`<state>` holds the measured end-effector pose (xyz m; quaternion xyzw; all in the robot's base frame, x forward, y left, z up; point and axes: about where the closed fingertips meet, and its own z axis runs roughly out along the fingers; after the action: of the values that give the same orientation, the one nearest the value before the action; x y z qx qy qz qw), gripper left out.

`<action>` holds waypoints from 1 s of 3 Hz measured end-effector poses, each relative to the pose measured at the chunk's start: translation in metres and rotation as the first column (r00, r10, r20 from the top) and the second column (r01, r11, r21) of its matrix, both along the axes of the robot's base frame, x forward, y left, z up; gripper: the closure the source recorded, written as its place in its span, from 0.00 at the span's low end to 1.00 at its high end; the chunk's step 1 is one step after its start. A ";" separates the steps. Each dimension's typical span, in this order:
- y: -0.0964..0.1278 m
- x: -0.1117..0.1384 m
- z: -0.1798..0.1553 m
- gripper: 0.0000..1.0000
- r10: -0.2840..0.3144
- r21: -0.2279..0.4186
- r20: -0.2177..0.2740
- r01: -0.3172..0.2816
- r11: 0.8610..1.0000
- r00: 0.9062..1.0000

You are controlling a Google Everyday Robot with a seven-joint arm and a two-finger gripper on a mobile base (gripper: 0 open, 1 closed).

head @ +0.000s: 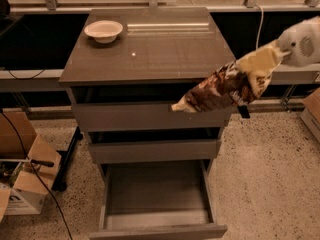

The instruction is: Pick brown chip bag from bottom drawer and place on counter

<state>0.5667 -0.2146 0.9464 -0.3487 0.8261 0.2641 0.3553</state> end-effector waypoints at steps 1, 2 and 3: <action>-0.002 -0.001 0.084 1.00 -0.006 -0.049 0.087 0.010 0.999 0.996; -0.009 0.001 0.128 1.00 -0.022 -0.043 0.165 0.029 0.999 0.986; -0.009 0.001 0.128 1.00 -0.022 -0.042 0.166 0.029 0.999 0.986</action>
Offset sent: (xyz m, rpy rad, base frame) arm -0.0011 -0.0021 0.0884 -0.0515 -0.0925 -0.0092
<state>0.5682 -0.2240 1.0748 -0.3666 0.8038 0.2110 0.4184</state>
